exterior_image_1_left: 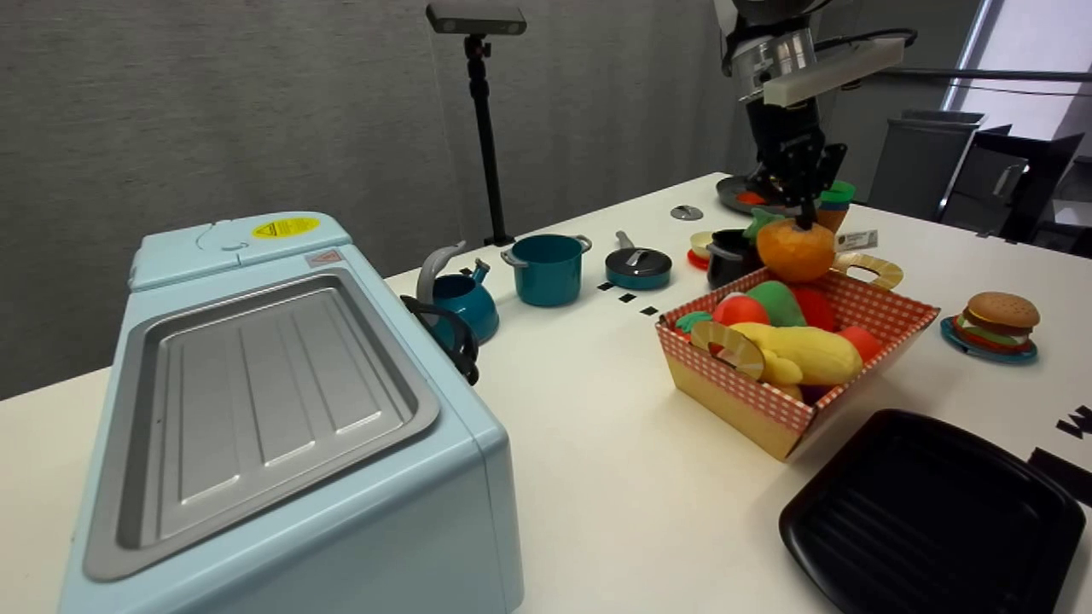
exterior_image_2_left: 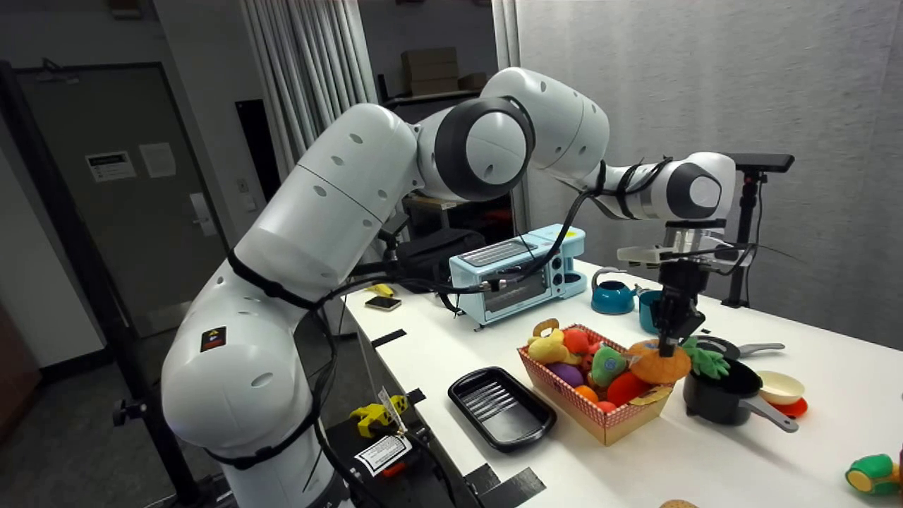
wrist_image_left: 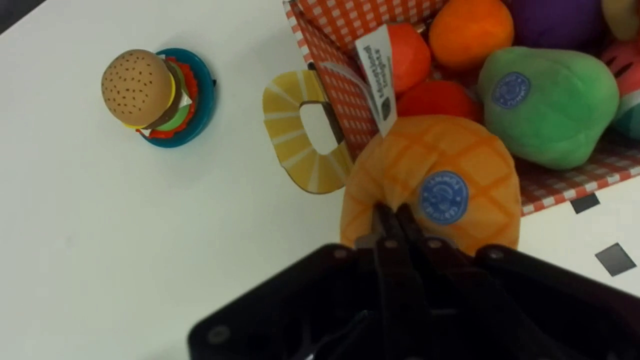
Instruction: Pick up the pineapple fruit toy and put it in the orange box
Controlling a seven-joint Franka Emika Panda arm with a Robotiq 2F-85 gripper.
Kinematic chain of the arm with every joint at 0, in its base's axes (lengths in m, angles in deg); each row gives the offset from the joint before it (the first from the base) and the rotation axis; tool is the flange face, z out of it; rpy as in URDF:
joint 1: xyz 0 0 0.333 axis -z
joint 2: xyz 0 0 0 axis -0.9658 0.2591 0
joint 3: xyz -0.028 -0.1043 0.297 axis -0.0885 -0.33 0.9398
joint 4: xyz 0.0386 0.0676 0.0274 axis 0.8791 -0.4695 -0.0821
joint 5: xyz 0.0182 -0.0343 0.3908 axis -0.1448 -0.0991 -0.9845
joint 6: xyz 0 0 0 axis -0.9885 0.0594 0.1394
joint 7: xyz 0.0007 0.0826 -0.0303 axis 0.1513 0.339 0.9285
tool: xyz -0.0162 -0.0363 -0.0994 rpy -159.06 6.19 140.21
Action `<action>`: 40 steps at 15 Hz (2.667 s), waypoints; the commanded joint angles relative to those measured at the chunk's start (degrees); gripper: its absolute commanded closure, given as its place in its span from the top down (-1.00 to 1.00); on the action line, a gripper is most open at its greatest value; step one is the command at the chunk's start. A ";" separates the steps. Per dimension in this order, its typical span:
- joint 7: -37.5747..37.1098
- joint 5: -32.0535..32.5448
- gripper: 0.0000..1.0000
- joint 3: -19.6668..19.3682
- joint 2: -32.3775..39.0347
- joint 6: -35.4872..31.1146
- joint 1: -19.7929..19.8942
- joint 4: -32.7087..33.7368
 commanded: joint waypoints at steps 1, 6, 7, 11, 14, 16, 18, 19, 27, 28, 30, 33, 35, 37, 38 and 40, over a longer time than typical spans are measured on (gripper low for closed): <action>1.02 1.95 -0.99 -1.41 -6.41 -5.21 -2.51 -13.72; 0.12 4.90 -0.99 -1.56 -10.11 -10.06 -4.92 -24.61; 0.01 5.54 -0.99 -1.49 -10.81 -10.81 -5.34 -26.24; -0.64 8.15 -0.99 -1.27 -13.51 -13.69 -7.04 -32.02; -0.84 9.52 -0.99 -1.02 -15.81 -16.28 -7.88 -35.61; -0.61 9.80 -0.99 -0.78 -17.20 -17.74 -8.08 -37.41; -0.70 9.65 -0.46 -0.65 -18.37 -18.37 -8.22 -38.70; -0.71 9.72 -0.42 -0.61 -19.03 -18.44 -8.32 -39.31; -1.88 10.78 0.75 -0.46 -23.90 -20.48 -9.23 -44.72; -2.22 11.26 0.88 -0.50 -24.85 -21.41 -9.43 -45.67; -2.67 12.31 1.00 -0.49 -26.65 -23.12 -9.68 -47.47; -3.60 14.26 1.00 -0.37 -29.46 -26.01 -9.86 -50.33; -4.07 15.35 1.00 -0.22 -31.20 -27.65 -9.83 -52.08; -4.82 16.48 1.00 -0.14 -32.88 -29.53 -9.79 -53.91; -5.39 17.26 1.00 -0.14 -33.70 -30.60 -9.80 -54.82; -6.81 19.09 1.00 -0.14 -35.29 -32.55 -9.86 -56.49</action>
